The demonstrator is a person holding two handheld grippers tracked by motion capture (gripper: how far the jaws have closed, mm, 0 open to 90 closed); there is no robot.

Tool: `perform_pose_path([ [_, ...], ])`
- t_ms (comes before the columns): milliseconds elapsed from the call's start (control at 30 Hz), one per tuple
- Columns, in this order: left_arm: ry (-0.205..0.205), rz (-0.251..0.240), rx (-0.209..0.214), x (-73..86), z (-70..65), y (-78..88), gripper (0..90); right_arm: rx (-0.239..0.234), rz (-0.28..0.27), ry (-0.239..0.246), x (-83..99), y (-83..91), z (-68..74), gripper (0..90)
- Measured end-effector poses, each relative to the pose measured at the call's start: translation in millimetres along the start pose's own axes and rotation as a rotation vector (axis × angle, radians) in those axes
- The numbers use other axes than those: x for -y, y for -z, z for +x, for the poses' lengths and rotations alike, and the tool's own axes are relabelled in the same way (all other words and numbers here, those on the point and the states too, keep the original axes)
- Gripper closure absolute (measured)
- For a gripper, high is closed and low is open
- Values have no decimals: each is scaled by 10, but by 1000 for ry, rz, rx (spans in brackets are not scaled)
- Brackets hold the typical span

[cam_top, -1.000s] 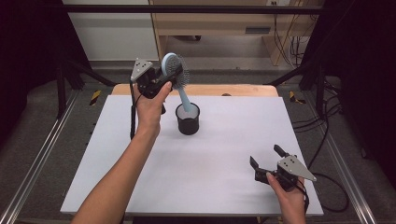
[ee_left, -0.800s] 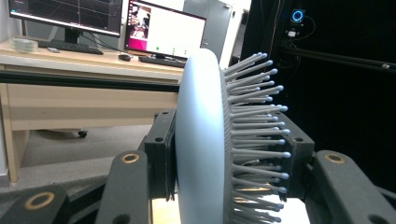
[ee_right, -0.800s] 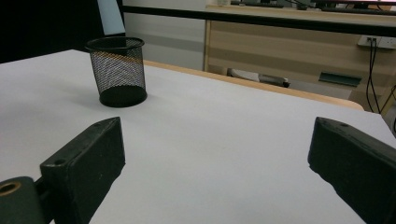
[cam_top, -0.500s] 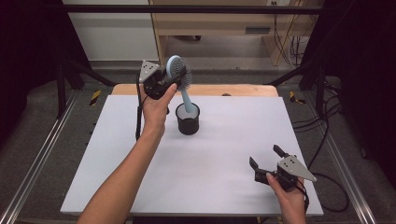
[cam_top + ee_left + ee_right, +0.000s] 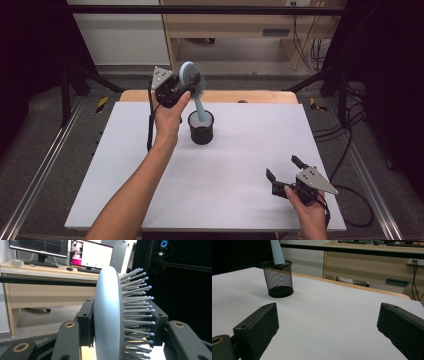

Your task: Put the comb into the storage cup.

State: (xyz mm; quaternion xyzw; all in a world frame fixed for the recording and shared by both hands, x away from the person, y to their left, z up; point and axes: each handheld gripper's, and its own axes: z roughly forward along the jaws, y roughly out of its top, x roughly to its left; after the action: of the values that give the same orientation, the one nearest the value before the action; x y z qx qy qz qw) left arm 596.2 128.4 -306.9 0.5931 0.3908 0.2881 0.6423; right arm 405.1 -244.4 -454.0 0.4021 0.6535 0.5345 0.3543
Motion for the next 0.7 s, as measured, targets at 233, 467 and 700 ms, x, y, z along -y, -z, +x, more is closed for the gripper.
perform_pose_path([
  [233, -2, 11, -8, 60, -2, -16, 504, -7, -2, -2, -3, 1, 11, 39],
  [467, -32, 28, -23, 137, -8, -42, 504, -7, -1, -3, -1, 4, 10, 39],
  [700, -26, 34, -19, 173, 1, -46, 504, -8, 3, 1, 4, -11, 13, 39],
])
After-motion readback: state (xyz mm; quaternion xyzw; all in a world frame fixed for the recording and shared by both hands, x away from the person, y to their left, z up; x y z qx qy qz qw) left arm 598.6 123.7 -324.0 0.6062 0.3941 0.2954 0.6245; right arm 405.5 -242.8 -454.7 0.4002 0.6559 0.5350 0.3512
